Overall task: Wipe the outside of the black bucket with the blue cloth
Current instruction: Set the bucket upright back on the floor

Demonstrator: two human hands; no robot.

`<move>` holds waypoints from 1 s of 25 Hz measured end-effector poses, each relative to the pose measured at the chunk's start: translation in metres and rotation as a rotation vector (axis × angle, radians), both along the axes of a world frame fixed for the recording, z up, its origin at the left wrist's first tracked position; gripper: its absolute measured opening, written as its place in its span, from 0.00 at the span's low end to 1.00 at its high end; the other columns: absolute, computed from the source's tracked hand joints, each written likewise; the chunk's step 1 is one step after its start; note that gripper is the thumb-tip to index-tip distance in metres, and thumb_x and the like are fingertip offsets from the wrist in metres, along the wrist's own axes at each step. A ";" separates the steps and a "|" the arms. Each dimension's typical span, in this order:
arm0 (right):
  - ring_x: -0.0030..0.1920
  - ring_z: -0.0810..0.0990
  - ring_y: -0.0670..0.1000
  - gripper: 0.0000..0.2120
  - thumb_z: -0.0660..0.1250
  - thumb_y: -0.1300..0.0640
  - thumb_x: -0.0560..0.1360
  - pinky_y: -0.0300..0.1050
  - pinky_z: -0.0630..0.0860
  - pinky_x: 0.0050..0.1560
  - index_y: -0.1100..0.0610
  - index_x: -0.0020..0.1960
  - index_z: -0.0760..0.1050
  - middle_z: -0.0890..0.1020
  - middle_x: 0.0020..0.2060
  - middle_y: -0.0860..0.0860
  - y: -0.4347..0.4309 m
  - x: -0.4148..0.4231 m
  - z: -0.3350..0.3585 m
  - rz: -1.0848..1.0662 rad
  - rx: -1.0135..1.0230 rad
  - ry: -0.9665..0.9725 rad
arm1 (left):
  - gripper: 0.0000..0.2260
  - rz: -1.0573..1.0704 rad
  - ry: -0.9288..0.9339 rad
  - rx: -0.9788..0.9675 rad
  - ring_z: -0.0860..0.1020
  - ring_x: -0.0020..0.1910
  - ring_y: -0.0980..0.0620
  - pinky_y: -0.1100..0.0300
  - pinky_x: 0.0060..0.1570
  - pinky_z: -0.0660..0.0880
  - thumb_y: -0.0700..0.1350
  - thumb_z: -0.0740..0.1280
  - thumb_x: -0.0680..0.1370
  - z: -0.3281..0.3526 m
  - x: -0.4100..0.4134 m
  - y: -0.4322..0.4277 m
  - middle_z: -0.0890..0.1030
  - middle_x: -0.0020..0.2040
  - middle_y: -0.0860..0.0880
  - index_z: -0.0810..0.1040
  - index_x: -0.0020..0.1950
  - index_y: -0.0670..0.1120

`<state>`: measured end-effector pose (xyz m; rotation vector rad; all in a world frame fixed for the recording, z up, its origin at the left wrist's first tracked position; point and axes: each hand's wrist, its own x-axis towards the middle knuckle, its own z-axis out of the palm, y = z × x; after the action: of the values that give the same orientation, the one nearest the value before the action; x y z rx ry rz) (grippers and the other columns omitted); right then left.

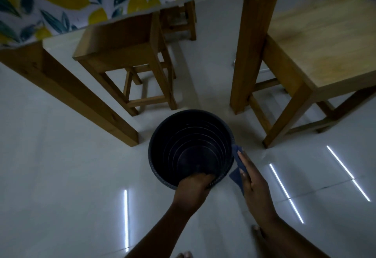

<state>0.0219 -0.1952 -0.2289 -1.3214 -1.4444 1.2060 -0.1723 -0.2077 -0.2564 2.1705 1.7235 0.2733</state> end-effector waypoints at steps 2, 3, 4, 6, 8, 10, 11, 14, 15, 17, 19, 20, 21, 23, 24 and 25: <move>0.71 0.61 0.35 0.22 0.54 0.48 0.81 0.27 0.58 0.67 0.47 0.74 0.59 0.61 0.70 0.29 0.002 0.004 0.008 -0.008 0.013 0.004 | 0.18 -0.011 0.047 -0.108 0.81 0.55 0.49 0.58 0.50 0.79 0.52 0.68 0.75 0.007 0.006 0.000 0.83 0.56 0.50 0.77 0.64 0.54; 0.71 0.61 0.35 0.21 0.54 0.51 0.81 0.27 0.58 0.67 0.47 0.74 0.59 0.60 0.70 0.29 0.003 0.007 0.014 -0.012 0.020 0.016 | 0.20 -0.025 0.075 -0.177 0.79 0.59 0.49 0.58 0.54 0.77 0.54 0.68 0.75 0.010 0.009 0.000 0.81 0.60 0.50 0.74 0.66 0.53; 0.72 0.60 0.36 0.22 0.55 0.53 0.80 0.28 0.58 0.67 0.46 0.73 0.59 0.60 0.71 0.29 0.006 0.013 0.022 -0.022 0.034 0.025 | 0.23 -0.041 0.113 -0.243 0.77 0.61 0.49 0.57 0.57 0.75 0.55 0.68 0.75 0.017 0.013 0.003 0.79 0.63 0.50 0.72 0.68 0.52; 0.72 0.61 0.38 0.23 0.57 0.59 0.79 0.30 0.59 0.68 0.43 0.72 0.59 0.62 0.72 0.33 0.016 0.026 0.037 -0.057 0.062 0.012 | 0.26 -0.064 0.134 -0.302 0.75 0.64 0.48 0.57 0.60 0.73 0.56 0.69 0.74 0.034 0.025 0.009 0.77 0.66 0.50 0.70 0.70 0.52; 0.72 0.62 0.39 0.26 0.58 0.63 0.80 0.31 0.60 0.69 0.41 0.71 0.60 0.64 0.73 0.38 0.028 0.042 0.055 -0.118 0.090 -0.015 | 0.24 -0.078 0.101 -0.298 0.75 0.65 0.48 0.56 0.61 0.73 0.57 0.67 0.75 0.059 0.043 0.024 0.77 0.66 0.51 0.70 0.69 0.52; 0.72 0.62 0.39 0.28 0.59 0.65 0.79 0.34 0.61 0.69 0.39 0.71 0.60 0.64 0.72 0.37 0.044 0.063 0.082 -0.187 0.134 -0.043 | 0.20 -0.089 0.096 -0.209 0.76 0.61 0.45 0.54 0.59 0.73 0.56 0.65 0.77 0.088 0.068 0.048 0.78 0.62 0.48 0.73 0.66 0.49; 0.72 0.61 0.37 0.29 0.59 0.66 0.79 0.34 0.61 0.69 0.39 0.71 0.60 0.64 0.72 0.35 0.053 0.074 0.096 -0.217 0.158 -0.053 | 0.19 -0.104 0.110 -0.130 0.77 0.60 0.44 0.53 0.57 0.73 0.56 0.64 0.78 0.103 0.081 0.059 0.79 0.61 0.46 0.73 0.64 0.48; 0.73 0.58 0.37 0.30 0.58 0.67 0.79 0.26 0.58 0.66 0.40 0.72 0.57 0.59 0.72 0.33 0.081 0.107 0.146 -0.318 0.262 -0.094 | 0.17 -0.180 0.113 0.105 0.81 0.58 0.49 0.60 0.55 0.76 0.56 0.60 0.77 0.146 0.118 0.099 0.82 0.59 0.49 0.78 0.61 0.52; 0.73 0.57 0.38 0.30 0.58 0.67 0.79 0.25 0.58 0.66 0.42 0.73 0.56 0.59 0.73 0.35 0.092 0.117 0.161 -0.358 0.307 -0.113 | 0.16 -0.205 0.062 0.151 0.83 0.53 0.52 0.64 0.51 0.77 0.56 0.60 0.76 0.156 0.126 0.112 0.83 0.56 0.52 0.80 0.58 0.53; 0.75 0.55 0.41 0.30 0.58 0.67 0.79 0.27 0.56 0.67 0.47 0.75 0.56 0.59 0.75 0.42 0.123 0.133 0.176 -0.435 0.391 -0.183 | 0.16 -0.178 0.000 0.130 0.82 0.53 0.55 0.63 0.52 0.77 0.60 0.57 0.78 0.180 0.143 0.140 0.82 0.55 0.55 0.78 0.58 0.56; 0.76 0.55 0.49 0.28 0.60 0.62 0.79 0.38 0.56 0.72 0.52 0.76 0.56 0.61 0.76 0.50 0.161 0.145 0.172 -0.402 0.355 -0.340 | 0.17 -0.097 -0.064 0.106 0.80 0.55 0.54 0.59 0.55 0.77 0.61 0.57 0.78 0.191 0.152 0.165 0.82 0.57 0.55 0.76 0.61 0.57; 0.76 0.56 0.52 0.27 0.59 0.56 0.80 0.47 0.57 0.74 0.54 0.76 0.55 0.62 0.75 0.53 0.180 0.148 0.162 -0.354 0.289 -0.474 | 0.16 -0.078 -0.092 0.106 0.80 0.54 0.53 0.58 0.54 0.77 0.61 0.58 0.78 0.196 0.155 0.176 0.82 0.56 0.54 0.76 0.59 0.56; 0.75 0.58 0.55 0.26 0.55 0.49 0.80 0.55 0.58 0.73 0.54 0.76 0.56 0.65 0.74 0.55 0.193 0.150 0.151 -0.299 0.234 -0.616 | 0.14 -0.068 -0.115 0.111 0.80 0.53 0.53 0.58 0.52 0.78 0.60 0.60 0.77 0.199 0.156 0.187 0.82 0.55 0.54 0.76 0.58 0.56; 0.74 0.62 0.58 0.32 0.40 0.38 0.79 0.62 0.60 0.70 0.54 0.74 0.63 0.69 0.72 0.54 0.201 0.152 0.131 -0.204 0.225 -0.912 | 0.13 -0.057 -0.151 0.122 0.80 0.52 0.53 0.61 0.50 0.75 0.58 0.63 0.78 0.206 0.156 0.200 0.82 0.55 0.53 0.77 0.58 0.55; 0.73 0.63 0.59 0.34 0.37 0.37 0.78 0.63 0.61 0.69 0.54 0.72 0.65 0.70 0.71 0.54 0.201 0.153 0.131 -0.171 0.217 -0.984 | 0.13 -0.054 -0.155 0.120 0.80 0.54 0.53 0.63 0.50 0.73 0.56 0.63 0.78 0.208 0.155 0.204 0.82 0.56 0.52 0.77 0.60 0.53; 0.73 0.64 0.59 0.33 0.39 0.37 0.78 0.64 0.62 0.68 0.53 0.72 0.67 0.71 0.71 0.54 0.198 0.154 0.138 -0.149 0.200 -1.014 | 0.15 -0.053 -0.162 0.113 0.79 0.55 0.52 0.65 0.50 0.71 0.55 0.64 0.78 0.212 0.153 0.206 0.82 0.58 0.52 0.77 0.62 0.52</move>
<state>0.1755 0.0029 -0.0910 -1.9651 -2.0089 0.2203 -0.0196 -0.0016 -0.0449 2.2021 1.5941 0.5292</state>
